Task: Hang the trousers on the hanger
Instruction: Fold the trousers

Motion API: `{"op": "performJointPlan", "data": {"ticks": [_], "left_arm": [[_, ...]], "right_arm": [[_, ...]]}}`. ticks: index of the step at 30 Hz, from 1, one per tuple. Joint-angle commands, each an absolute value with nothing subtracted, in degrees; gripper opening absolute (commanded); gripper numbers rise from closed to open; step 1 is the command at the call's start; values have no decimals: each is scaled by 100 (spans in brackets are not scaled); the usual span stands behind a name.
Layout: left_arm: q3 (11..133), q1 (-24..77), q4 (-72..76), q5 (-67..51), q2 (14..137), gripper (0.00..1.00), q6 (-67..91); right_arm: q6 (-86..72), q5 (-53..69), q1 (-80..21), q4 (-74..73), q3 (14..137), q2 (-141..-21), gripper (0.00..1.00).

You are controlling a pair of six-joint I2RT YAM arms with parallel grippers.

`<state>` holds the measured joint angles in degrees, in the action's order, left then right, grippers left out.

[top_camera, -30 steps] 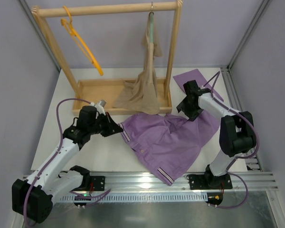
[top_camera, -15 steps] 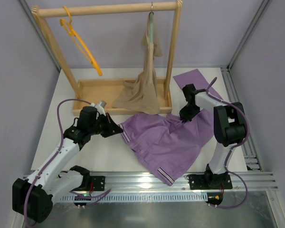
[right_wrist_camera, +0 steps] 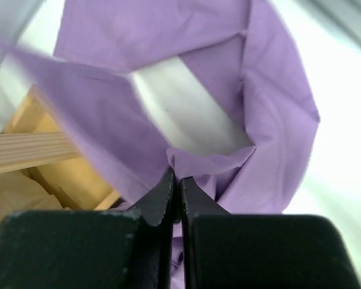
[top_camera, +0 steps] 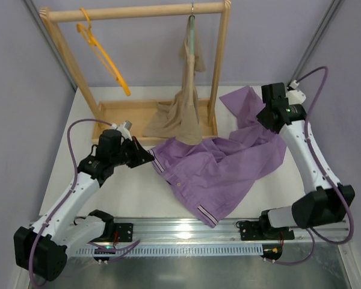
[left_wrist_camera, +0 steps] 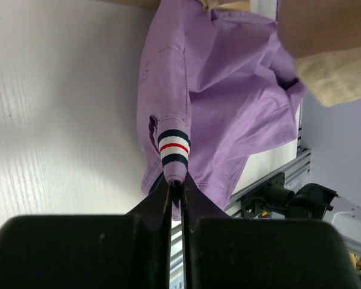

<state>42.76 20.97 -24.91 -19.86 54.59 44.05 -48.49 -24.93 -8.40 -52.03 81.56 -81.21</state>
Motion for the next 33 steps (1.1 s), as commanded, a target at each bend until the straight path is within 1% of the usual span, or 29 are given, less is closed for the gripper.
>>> {"op": "performJointPlan", "data": {"ticks": [1, 4, 5, 8, 11, 15, 16, 18, 23, 26, 28, 33], "left_arm": [[4920, 2083, -2355, -1758, 5502, 0, 4245], [5185, 2083, -2600, -1530, 5458, 0, 4105], [5368, 2083, -2697, -1434, 5432, 0, 4052], [5615, 2083, -3172, -994, 5300, 0, 3832], [5678, 2074, -3559, -397, 5142, 0, 3674], [5931, 2074, -4322, 989, 5229, 0, 3560], [5976, 2057, -4455, 1533, 5377, 0, 3533], [6038, 1996, -4632, 1845, 5493, 0, 3498], [5942, 1460, -4439, 1881, 5564, 0, 3717], [5845, 1065, -4175, 1776, 5677, 0, 3788], [5888, 793, -4061, 1653, 5844, 0, 3779], [6082, 493, -3990, 1266, 6502, 0, 3683]], "right_arm": [[-4693, -3506, -817, -5836, 8157, -7211, 4], [-4597, -3673, -826, -5906, 8156, -6603, 4], [-4579, -3726, -826, -5958, 8191, -6235, 4], [-4570, -4156, -826, -6195, 8577, -5601, 4], [-4361, -4438, -817, -6153, 9008, -5266, 4], [-4140, -4517, -826, -5775, 9193, -5116, 4], [-4122, -4570, -817, -5618, 9211, -5124, 4], [-4008, -4623, -826, -5389, 9220, -5203, 4], [-3920, -4729, -826, -5124, 9413, -5782, 4], [-4060, -4589, -817, -5264, 9387, -6274, 4], [-4201, -4457, -817, -5239, 9142, -6546, 4], [-4201, -4245, -817, -4782, 8202, -6671, 4]]}}
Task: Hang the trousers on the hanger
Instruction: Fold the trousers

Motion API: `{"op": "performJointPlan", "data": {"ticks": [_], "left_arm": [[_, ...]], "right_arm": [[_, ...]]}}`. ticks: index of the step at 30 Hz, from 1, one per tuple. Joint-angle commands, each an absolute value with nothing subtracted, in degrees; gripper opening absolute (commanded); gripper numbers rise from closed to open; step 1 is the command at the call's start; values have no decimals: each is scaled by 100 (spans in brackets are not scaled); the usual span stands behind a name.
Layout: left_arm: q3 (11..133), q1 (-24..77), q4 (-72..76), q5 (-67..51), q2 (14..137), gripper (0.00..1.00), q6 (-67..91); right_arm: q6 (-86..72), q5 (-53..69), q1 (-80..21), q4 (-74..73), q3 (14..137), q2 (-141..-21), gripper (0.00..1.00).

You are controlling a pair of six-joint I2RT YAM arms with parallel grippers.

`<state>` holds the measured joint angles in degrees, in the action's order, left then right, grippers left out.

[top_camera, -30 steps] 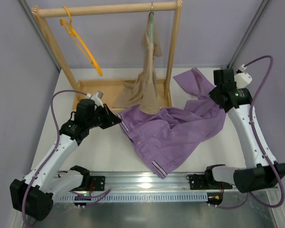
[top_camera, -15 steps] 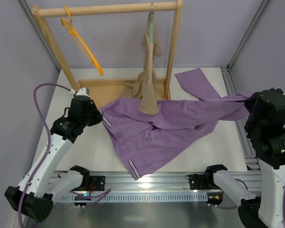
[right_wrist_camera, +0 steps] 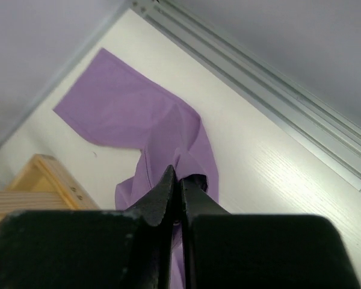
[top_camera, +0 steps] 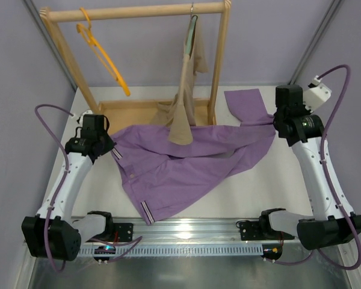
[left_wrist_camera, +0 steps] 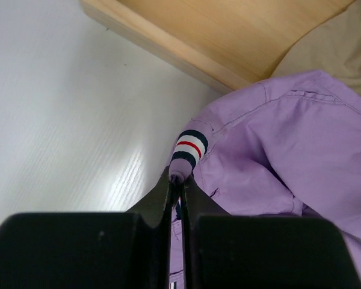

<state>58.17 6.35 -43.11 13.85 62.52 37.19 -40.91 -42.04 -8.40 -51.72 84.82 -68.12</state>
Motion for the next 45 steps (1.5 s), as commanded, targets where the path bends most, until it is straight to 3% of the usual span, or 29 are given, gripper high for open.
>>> {"op": "performJointPlan", "data": {"ticks": [1, 6, 10, 12, 13, 14, 17, 20, 27, 33, 45], "left_arm": [[6099, 423, -3938, 1213, 6600, 0, 3691], [6082, 281, -3087, 599, 6916, 0, 3577], [6669, 89, -2785, 378, 7503, 3, 3559], [7073, 27, -3205, 369, 7812, 30, 3647], [7319, -156, -3356, 369, 8022, 39, 3682], [7356, -176, -3610, 500, 8050, 53, 3726], [7041, -176, -3831, 702, 7798, 75, 3805], [6365, -141, -4165, 616, 7298, 75, 4007], [4765, 413, -4509, 266, 6067, 72, 4815], [3413, 913, -4298, 18, 5423, 67, 5431], [2593, 1441, -3550, -344, 5695, 66, 6301]], "right_arm": [[-4184, -4280, -817, -4599, 8113, -6688, 4], [-3649, -4167, -826, -3562, 7840, -7126, 4], [-3410, -3833, -782, -3154, 8549, -8101, 4], [-3349, -3587, -677, -3444, 9355, -8585, 8], [-3262, -3368, -659, -3715, 9604, -9065, 25], [-3113, -2957, -642, -3892, 9998, -9418, 34], [-3111, -2515, -642, -4666, 10134, -9510, 47], [-3225, -2190, -642, -4720, 9214, -8923, 54], [-3621, -1600, -642, -4210, 6788, -7340, 54], [-3516, -1538, -650, -4289, 6311, -6865, 54], [-3569, -1336, -650, -4245, 5625, -6249, 54]]}}
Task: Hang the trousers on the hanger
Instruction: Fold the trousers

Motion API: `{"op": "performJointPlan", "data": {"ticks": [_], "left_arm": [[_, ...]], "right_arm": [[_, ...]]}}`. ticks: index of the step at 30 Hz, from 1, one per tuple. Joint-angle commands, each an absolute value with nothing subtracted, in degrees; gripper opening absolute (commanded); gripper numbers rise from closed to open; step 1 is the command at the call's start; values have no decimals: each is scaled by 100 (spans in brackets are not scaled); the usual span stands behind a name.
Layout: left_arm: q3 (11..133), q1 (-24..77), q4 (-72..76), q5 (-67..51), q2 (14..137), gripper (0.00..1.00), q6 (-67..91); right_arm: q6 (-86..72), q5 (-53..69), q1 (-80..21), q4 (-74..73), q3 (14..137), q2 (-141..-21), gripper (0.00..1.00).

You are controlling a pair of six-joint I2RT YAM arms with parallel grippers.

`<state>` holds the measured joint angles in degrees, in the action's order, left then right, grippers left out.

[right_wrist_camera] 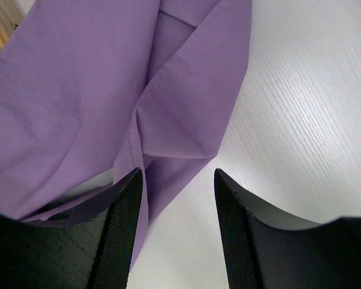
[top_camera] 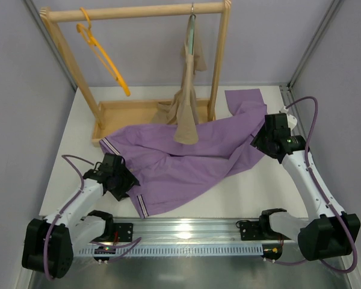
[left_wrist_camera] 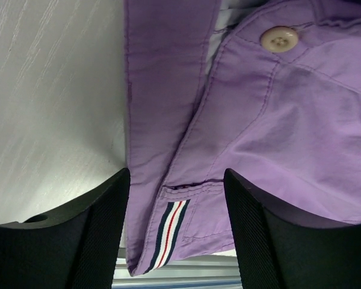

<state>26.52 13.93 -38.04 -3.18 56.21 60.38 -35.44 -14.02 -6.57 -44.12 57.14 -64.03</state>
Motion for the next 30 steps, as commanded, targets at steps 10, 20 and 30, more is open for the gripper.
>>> {"op": "performJointPlan", "data": {"ticks": [10, 20, 30], "left_arm": [[2443, 1450, -3340, -44, 6082, 12, 6364], [4138, 1371, -5149, 1957, 5907, 0, 5959], [4676, 247, -5502, 2276, 5950, 0, 5292]], "right_arm": [[-3560, -1301, -650, -4271, 5669, -6223, 54], [-3893, -1510, -642, -4429, 5669, -6284, 55], [-4368, -1706, -71, -4009, 5230, -6934, 55]]}}
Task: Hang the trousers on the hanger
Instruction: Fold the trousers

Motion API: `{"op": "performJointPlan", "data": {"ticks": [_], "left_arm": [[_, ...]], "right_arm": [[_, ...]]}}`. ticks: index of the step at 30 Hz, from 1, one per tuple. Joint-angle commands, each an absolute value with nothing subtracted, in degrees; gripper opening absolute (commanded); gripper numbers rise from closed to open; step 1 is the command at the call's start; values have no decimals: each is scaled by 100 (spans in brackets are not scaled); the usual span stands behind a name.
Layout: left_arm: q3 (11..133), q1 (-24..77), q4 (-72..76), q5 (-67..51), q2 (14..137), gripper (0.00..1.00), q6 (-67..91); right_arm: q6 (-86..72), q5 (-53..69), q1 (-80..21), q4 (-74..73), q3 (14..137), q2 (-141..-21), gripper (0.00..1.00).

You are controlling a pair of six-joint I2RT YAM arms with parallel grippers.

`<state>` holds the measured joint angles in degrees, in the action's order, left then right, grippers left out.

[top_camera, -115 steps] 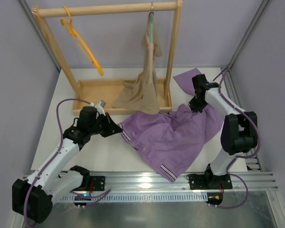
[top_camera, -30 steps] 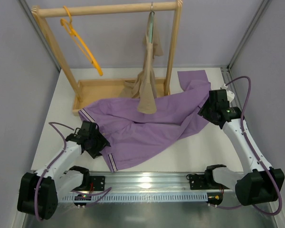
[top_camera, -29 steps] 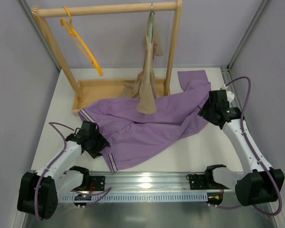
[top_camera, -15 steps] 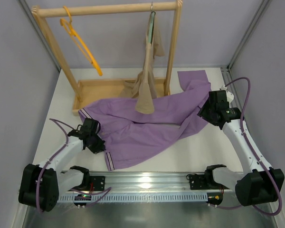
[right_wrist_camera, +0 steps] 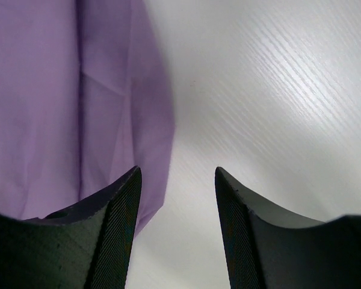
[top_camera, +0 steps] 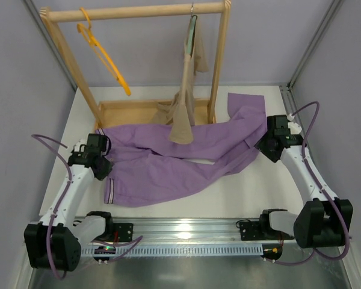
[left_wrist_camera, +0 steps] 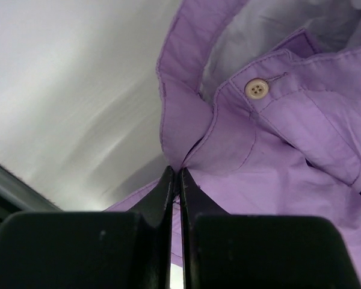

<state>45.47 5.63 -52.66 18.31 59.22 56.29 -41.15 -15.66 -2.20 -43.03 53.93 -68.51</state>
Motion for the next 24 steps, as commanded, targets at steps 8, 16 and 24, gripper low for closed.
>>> {"op": "performJointPlan", "data": {"ticks": [8, 16, 24], "left_arm": [[4693, -174, -5432, 2259, 6082, 0, 5326], [4693, -562, -5370, 2276, 6258, 0, 5282], [4781, -773, -5186, 2162, 6530, 0, 5300]], "right_arm": [[-4052, -1363, 281, -3050, 5255, -7584, 60], [-4201, -1362, 316, -2909, 5695, -8602, 61], [-4166, -1502, 343, -2733, 6143, -9544, 59]]}}
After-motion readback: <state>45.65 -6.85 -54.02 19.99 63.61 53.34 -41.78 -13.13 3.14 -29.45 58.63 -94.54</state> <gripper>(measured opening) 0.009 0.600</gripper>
